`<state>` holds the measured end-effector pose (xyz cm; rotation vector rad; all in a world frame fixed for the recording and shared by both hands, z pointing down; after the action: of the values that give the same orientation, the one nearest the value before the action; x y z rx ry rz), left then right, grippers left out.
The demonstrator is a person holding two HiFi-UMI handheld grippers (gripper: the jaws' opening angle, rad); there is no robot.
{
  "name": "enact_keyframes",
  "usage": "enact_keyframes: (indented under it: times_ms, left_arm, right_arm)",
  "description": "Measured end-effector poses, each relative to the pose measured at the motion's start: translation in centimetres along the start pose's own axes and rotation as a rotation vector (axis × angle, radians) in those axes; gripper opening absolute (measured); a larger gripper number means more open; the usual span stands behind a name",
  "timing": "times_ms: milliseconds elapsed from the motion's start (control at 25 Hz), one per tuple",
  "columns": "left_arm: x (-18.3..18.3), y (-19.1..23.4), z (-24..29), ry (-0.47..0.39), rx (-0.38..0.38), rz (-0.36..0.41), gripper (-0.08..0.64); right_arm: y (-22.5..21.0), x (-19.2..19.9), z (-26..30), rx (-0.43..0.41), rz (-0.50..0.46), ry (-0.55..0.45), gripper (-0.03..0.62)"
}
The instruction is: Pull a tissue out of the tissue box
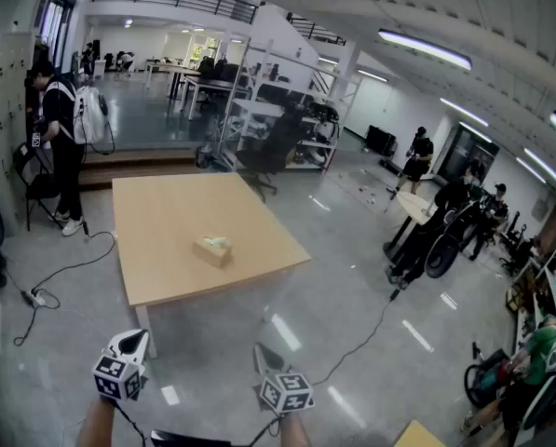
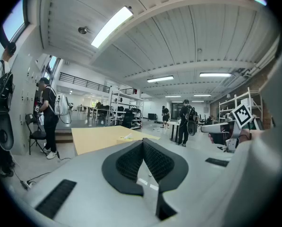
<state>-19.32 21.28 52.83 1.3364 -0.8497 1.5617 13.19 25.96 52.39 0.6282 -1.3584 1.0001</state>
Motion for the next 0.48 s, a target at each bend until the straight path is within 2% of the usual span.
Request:
enact_keyframes:
  times_ms: [280,480]
  left_arm:
    - [-0.4,-0.6,0.8,-0.008,-0.009,-0.01,0.006]
    - [-0.2,-1.5,1.6,-0.006,-0.009,-0.011,0.006]
  right_arm:
    - [-1.1,0.3,0.1,-0.009,0.028,-0.004,0.011]
    - [-1.8,0.4,-0.3,-0.015,0.013,0.011,0.011]
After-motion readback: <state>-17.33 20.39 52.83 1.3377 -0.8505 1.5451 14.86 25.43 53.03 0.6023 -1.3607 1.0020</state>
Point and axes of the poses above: the fingertips, and each gripper's own axes: z forward along the fingers, y to its left, x out of its underside, the point moved 6 cm from there along -z, backward along the fingers, and after that the axes turned 13 degrees about -x, right-handed, at the moved point
